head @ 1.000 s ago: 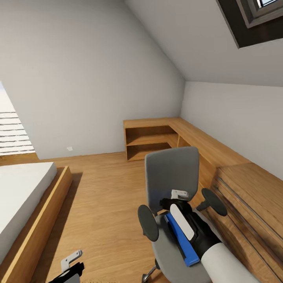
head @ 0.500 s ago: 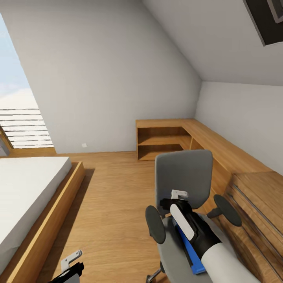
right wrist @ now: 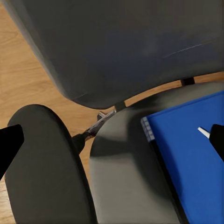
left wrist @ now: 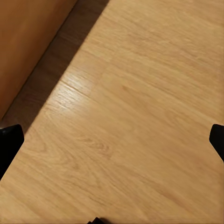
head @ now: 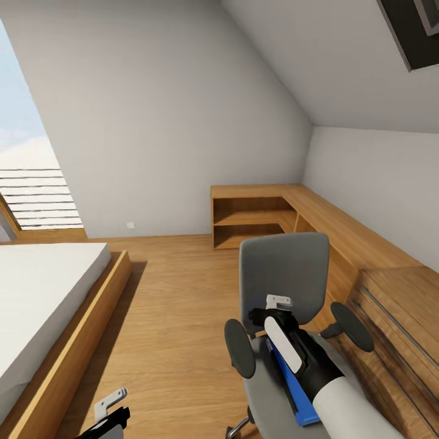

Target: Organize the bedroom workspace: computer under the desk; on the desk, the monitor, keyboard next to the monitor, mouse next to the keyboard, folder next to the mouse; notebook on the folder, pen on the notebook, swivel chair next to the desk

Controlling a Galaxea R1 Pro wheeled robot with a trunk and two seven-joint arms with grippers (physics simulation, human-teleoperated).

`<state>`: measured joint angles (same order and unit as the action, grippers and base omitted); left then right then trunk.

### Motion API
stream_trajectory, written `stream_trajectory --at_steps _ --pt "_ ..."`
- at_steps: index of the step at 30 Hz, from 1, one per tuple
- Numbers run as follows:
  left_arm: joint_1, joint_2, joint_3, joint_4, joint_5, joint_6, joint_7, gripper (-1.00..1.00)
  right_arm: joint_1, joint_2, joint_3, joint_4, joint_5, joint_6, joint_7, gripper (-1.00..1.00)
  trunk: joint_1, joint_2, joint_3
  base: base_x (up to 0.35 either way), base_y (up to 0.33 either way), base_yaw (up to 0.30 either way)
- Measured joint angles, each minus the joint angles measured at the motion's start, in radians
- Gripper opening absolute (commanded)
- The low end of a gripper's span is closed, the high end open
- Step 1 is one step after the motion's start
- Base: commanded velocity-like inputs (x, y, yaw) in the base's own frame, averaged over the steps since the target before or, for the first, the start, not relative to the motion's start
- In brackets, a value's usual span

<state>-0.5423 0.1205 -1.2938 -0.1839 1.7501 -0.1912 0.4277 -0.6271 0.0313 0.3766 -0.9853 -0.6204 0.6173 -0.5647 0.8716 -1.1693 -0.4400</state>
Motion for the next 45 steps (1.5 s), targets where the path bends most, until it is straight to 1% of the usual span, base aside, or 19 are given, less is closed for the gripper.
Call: stream_trajectory --at_steps 15,18,22,25,26,29,30,31,32,33,34,35,36,37,39,40,42,43,45 --pt "0.0 0.001 0.0 -0.001 0.0 -0.001 0.0 1.0 0.0 -0.001 0.001 0.004 0.002 0.0 0.001 1.0 0.0 0.0 0.0 0.0 -0.211 0.0" --pt "0.0 0.002 0.001 -0.001 0.0 -0.001 0.0 1.0 0.001 -0.001 0.001 0.004 0.021 0.0 0.003 1.0 0.0 0.0 0.0 0.0 -0.082 0.0" --pt "0.0 0.003 0.002 0.0 0.0 -0.002 0.0 1.0 0.001 0.0 0.001 0.005 0.065 0.0 0.006 1.0 0.0 0.0 0.0 0.0 -0.031 0.0" --pt "0.0 0.005 0.003 0.0 0.0 -0.002 0.0 1.0 0.001 -0.001 0.001 0.006 0.11 0.0 0.008 1.0 0.0 0.0 0.0 0.0 -0.008 0.0" --pt "0.0 0.006 0.004 0.0 0.0 -0.002 0.0 1.0 0.002 -0.006 0.001 0.006 0.136 0.0 0.01 1.0 0.0 0.0 0.0 0.0 -0.003 0.0" --pt "0.0 0.007 0.005 0.001 0.0 -0.002 0.0 1.0 0.002 -0.038 0.001 0.005 0.174 0.0 0.023 1.0 0.0 0.0 0.0 0.0 -0.001 0.0" --pt "0.0 0.007 0.006 0.001 0.0 -0.002 0.0 1.0 0.002 -0.06 -0.001 0.005 0.187 0.001 0.042 1.0 0.0 0.0 0.0 0.0 0.0 0.0" --pt "0.0 0.006 0.005 0.001 0.0 -0.002 0.0 1.0 0.002 -0.091 -0.001 0.006 0.196 0.001 0.069 1.0 0.0 0.0 0.0 0.0 0.0 0.0" --pt "0.0 0.005 0.004 0.001 -0.001 -0.002 0.0 1.0 0.002 -0.111 0.0 0.007 0.198 0.001 0.088 1.0 0.0 0.0 0.0 0.0 0.0 0.0" --pt "0.0 0.004 0.003 0.001 -0.001 -0.002 0.0 1.0 0.002 -0.148 0.001 0.009 0.204 0.0 0.134 1.0 0.0 0.0 0.0 0.0 0.0 0.0" --pt "0.0 0.003 0.002 0.0 -0.001 -0.002 0.0 1.0 0.002 -0.169 0.003 0.013 0.205 -0.002 0.162 1.0 0.0 0.0 0.0 0.0 0.0 0.0" --pt "0.0 0.001 0.001 0.0 -0.002 -0.002 0.0 1.0 0.002 -0.208 0.009 0.025 0.212 -0.005 0.221 1.0 0.0 0.0 0.0 0.0 0.0 0.0" --pt "0.0 0.001 0.0 0.0 -0.003 -0.002 0.0 1.0 0.002 -0.23 0.013 0.034 0.215 -0.008 0.255 1.0 0.0 0.0 0.0 0.0 0.0 0.0" --pt "0.0 -0.001 -0.001 -0.002 -0.01 -0.002 0.0 1.0 0.002 -0.268 0.018 0.054 0.228 -0.015 0.321 1.0 0.0 0.0 0.0 0.0 0.0 0.0" --pt "0.0 -0.002 -0.002 -0.004 -0.02 -0.002 0.0 1.0 0.002 -0.305 0.022 0.076 0.24 -0.029 0.39 1.0 0.0 0.0 0.0 0.0 0.0 0.0" --pt "0.0 -0.003 -0.002 -0.007 -0.035 -0.004 0.0 1.0 0.002 -0.335 0.024 0.099 0.253 -0.046 0.457 1.0 0.0 0.0 0.0 0.0 0.0 0.0" --pt "0.0 -0.004 -0.002 -0.009 -0.052 -0.01 -0.001 1.0 0.002 -0.358 0.026 0.126 0.255 -0.069 0.52 1.0 0.0 0.0 0.0 0.0 0.0 0.0" --pt "0.0 -0.004 -0.002 -0.012 -0.066 -0.02 -0.002 1.0 0.002 -0.372 0.029 0.157 0.255 -0.09 0.575 1.0 0.0 0.0 0.0 0.0 0.0 0.0" --pt "0.0 -0.004 -0.002 -0.031 -0.08 -0.043 -0.003 1.0 0.002 -0.382 0.033 0.204 0.267 -0.114 0.648 1.0 0.0 0.0 0.0 0.0 0.0 0.0"
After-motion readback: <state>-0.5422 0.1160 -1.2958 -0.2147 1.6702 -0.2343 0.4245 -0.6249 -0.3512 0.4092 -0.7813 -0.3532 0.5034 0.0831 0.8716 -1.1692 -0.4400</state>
